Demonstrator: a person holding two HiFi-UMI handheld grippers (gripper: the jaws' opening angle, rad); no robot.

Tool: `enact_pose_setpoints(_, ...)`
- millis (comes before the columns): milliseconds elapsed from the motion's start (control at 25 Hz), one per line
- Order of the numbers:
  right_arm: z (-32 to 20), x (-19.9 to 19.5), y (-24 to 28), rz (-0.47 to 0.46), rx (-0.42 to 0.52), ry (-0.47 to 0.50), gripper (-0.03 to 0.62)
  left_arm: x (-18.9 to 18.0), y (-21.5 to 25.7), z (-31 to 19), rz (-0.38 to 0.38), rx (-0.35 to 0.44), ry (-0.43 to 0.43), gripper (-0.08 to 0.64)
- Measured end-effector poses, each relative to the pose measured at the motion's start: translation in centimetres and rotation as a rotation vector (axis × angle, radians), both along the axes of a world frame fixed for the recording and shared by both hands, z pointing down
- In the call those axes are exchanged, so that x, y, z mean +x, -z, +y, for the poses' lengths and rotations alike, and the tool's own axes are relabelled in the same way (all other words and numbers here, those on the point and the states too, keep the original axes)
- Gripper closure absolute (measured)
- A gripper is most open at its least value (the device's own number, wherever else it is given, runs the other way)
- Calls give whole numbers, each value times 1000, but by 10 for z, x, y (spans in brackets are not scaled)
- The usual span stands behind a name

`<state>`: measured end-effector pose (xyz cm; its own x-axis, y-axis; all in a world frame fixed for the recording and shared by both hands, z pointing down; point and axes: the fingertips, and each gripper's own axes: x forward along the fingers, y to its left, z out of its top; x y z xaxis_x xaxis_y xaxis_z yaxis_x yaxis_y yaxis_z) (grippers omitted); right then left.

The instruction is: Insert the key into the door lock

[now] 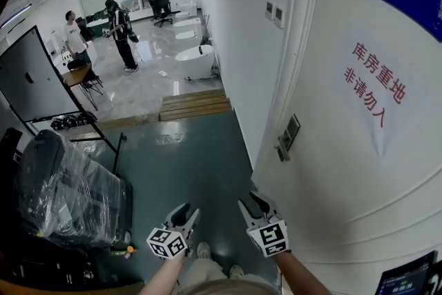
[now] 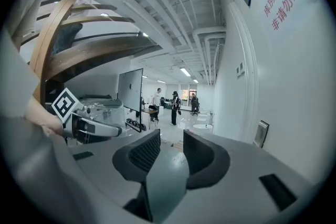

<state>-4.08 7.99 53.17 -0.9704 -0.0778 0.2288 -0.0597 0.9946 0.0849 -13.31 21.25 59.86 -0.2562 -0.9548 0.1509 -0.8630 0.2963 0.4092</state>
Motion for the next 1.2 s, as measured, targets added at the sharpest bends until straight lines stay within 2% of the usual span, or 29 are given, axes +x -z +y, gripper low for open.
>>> enact_pose_setpoints(200, 1, 35, -21, 34, -7, 9, 469, 43, -12, 5, 21, -6, 14, 364)
enact_pose_setpoints(360, 1, 45, -24, 39, -7, 6, 469, 52, -24, 13, 35, -23, 29, 364)
enact_pose_setpoints(560, -5, 46, -30, 100, 6, -11, 480, 48, -22, 16, 28, -34, 13, 364)
enact_pose_setpoints(760, 1, 33, -22, 94, 19, -12, 489, 33, -12, 17, 6, -41, -13, 364)
enact_pose_setpoints(1200, -1, 29, -24, 103, 1, -79, 491, 27, -18, 14, 44, -44, -63, 364)
